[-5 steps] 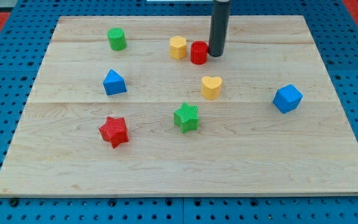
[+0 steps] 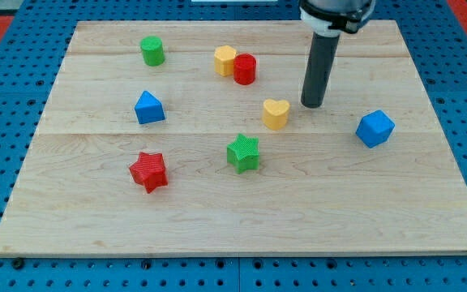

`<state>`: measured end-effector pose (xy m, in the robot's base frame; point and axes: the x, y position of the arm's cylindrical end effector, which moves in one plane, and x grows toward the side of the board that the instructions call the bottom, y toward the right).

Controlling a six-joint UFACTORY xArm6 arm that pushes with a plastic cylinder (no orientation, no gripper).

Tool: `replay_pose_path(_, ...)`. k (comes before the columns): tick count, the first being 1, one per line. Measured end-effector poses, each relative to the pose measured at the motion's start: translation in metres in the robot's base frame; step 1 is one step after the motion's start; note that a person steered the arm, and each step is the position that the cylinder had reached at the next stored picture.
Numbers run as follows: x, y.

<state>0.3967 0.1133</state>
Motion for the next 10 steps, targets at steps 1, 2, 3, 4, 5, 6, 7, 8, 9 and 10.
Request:
replay_pose_path(1, 0.011, -0.011)
replay_pose_path(2, 0.011, -0.040)
replay_pose_path(3, 0.013, -0.071)
replay_pose_path(4, 0.035, -0.071)
replay_pose_path(5, 0.047, -0.083)
replay_pose_path(6, 0.047, -0.102)
replay_pose_path(7, 0.057, -0.116)
replay_pose_path(8, 0.023, -0.121)
replay_pose_path(9, -0.002, -0.122)
replay_pose_path(10, 0.025, -0.122)
